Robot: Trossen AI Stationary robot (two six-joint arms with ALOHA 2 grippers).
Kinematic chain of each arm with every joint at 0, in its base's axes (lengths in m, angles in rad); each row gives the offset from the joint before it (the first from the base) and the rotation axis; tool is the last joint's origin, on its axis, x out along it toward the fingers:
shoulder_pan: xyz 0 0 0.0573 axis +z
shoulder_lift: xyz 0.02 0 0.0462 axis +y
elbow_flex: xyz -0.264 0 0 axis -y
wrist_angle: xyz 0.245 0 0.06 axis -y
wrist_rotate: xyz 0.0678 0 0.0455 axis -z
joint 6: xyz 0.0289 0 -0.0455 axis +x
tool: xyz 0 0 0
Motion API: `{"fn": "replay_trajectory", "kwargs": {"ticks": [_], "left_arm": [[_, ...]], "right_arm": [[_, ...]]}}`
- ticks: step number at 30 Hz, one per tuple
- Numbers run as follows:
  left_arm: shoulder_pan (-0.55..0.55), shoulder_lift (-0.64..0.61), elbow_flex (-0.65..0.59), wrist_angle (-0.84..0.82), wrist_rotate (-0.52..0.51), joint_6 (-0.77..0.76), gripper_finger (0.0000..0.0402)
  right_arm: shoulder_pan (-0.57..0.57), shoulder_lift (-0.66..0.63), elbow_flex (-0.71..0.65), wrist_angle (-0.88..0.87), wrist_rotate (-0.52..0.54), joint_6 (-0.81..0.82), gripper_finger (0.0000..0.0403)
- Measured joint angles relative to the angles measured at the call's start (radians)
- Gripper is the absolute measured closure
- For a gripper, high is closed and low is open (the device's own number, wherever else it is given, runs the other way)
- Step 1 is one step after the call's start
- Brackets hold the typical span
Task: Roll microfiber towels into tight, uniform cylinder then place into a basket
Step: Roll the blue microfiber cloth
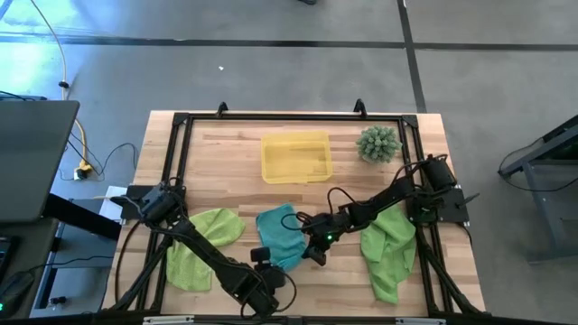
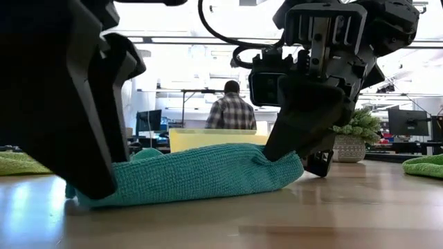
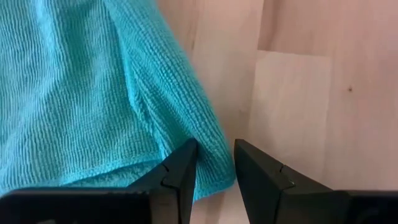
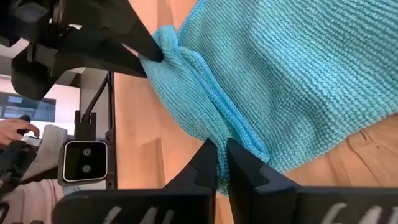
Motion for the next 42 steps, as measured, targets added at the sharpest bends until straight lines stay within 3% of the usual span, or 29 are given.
{"fn": "replay_trajectory", "kwargs": {"ticks": [11, 14, 18, 33, 42], "left_arm": [[0.005, 0.000, 0.000, -0.040, -0.029, -0.141, 0.0307], [0.005, 0.000, 0.000, -0.039, -0.026, -0.142, 0.0327], [0.005, 0.000, 0.000, -0.036, -0.027, -0.149, 0.0382], [0.034, -0.064, 0.001, 0.064, 0.202, -0.170, 0.0400], [0.087, -0.057, -0.063, 0.060, 0.287, -0.321, 0.0401]], "right_arm": [[0.000, 0.000, -0.001, 0.007, -0.002, 0.000, 0.0398], [0.000, 0.000, -0.001, 0.007, -0.003, 0.000, 0.0398], [0.008, 0.000, -0.001, 0.007, 0.000, -0.003, 0.0398], [0.019, 0.002, -0.003, 0.044, -0.114, 0.023, 0.0398], [0.031, 0.002, -0.003, 0.028, -0.025, -0.001, 0.0398]]}}
